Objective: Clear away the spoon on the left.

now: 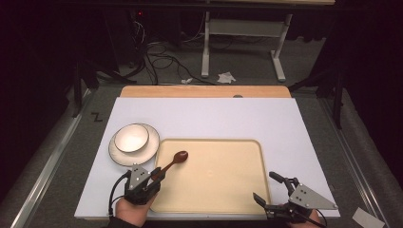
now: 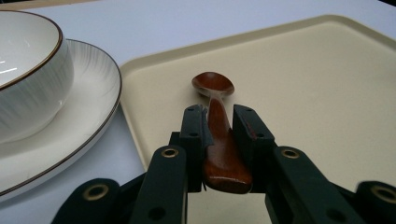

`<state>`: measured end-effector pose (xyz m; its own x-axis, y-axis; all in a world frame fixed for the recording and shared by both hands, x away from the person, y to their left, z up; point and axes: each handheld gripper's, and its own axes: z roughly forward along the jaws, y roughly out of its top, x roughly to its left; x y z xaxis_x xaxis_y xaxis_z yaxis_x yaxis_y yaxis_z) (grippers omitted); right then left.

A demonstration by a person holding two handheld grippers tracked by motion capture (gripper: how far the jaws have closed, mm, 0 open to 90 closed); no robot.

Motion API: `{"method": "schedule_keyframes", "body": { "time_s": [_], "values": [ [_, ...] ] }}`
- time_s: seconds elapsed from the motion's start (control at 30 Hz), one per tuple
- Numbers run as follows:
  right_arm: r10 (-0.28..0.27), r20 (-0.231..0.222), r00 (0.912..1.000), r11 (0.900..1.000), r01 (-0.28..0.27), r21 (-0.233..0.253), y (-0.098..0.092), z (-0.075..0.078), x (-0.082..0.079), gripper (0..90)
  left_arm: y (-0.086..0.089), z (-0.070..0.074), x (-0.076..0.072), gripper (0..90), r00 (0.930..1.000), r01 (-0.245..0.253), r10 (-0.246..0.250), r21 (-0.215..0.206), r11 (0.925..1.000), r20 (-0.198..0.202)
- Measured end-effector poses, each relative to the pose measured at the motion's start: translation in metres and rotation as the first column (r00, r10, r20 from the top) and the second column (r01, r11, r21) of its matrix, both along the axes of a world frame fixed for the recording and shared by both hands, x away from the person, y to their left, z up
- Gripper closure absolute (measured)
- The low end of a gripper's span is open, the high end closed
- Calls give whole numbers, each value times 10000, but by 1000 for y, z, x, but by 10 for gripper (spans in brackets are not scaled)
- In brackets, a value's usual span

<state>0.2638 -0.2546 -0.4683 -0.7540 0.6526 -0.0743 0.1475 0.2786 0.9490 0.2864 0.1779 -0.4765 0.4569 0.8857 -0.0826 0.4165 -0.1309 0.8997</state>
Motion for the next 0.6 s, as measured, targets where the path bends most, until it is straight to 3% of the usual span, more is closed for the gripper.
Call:
{"method": "schedule_keyframes", "body": {
  "time_s": [0.13, 0.27, 0.33, 0.43, 0.47, 0.5, 0.6],
  "values": [
    [-45, 1, 10000, 10000, 45, -12, 0, 0, 0, 162, -1, -5, -2, 747, 9998, 52, -50, 124, 9999, -178],
    [-64, -21, 10000, 10000, 64, 27, -1, 0, 0, 162, 2, -11, -5, 606, 9986, 69, -55, 258, 9996, -535],
    [-57, -10, 10000, 10000, 58, 34, -1, 0, 0, 162, 4, -12, -6, 603, 9980, 7, 9, 254, 9997, -634],
    [20, 112, 9999, 10000, -21, 25, -1, 0, 0, 162, 4, -13, -7, 666, 9977, -60, 82, 339, 9994, -667],
    [45, 113, 9999, 10000, -46, 67, -2, 0, 0, 162, 4, -13, -7, 758, 9975, -79, 103, 352, 9993, -705],
    [45, 113, 9999, 10000, -46, 67, -2, 0, 0, 162, 4, -14, -7, 758, 9971, -92, 121, 381, 9992, -745],
    [-1, 102, 9999, 10000, 1, 44, -2, 1, 0, 162, 5, -15, -8, 899, 9960, -131, 168, 431, 9990, -878]
  ]
}}
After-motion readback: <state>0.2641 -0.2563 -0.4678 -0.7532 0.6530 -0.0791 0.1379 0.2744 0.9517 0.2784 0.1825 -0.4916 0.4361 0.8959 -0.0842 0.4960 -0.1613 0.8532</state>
